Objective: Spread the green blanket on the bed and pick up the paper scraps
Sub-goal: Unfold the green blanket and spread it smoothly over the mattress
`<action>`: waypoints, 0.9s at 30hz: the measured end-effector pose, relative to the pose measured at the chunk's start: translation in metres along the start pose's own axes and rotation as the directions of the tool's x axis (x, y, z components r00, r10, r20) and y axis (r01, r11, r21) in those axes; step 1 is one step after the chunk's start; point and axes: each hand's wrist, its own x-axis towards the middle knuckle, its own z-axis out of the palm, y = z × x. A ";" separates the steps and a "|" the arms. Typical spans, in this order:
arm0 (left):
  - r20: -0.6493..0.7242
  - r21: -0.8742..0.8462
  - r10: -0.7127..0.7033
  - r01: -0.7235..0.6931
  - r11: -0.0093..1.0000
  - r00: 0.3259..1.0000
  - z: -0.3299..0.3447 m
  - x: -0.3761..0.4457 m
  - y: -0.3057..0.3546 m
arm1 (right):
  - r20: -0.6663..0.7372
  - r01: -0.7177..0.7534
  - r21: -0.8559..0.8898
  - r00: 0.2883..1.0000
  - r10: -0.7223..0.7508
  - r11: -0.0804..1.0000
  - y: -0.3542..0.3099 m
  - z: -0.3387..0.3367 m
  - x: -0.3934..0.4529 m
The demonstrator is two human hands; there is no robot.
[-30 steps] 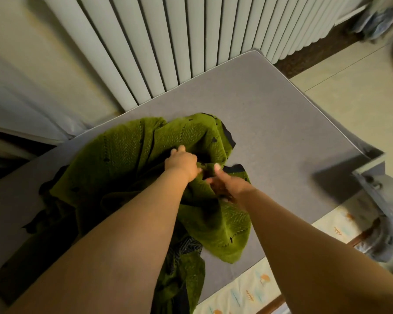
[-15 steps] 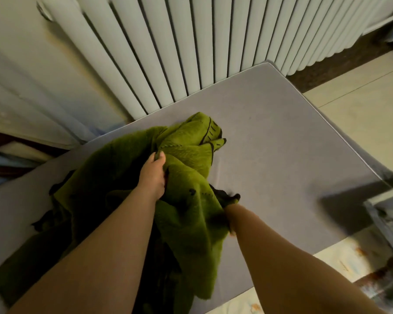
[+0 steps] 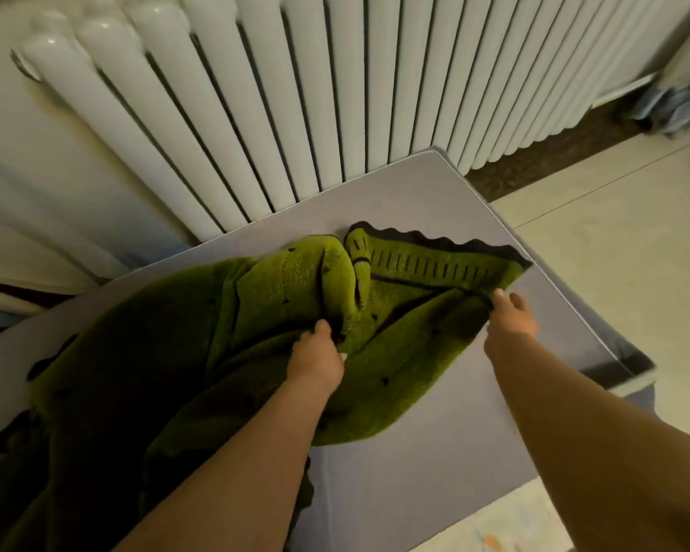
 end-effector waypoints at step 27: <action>0.818 -0.259 0.105 0.199 0.945 0.566 0.031 0.009 0.057 | 0.568 0.556 -0.823 0.802 0.184 0.116 0.058 0.085 0.009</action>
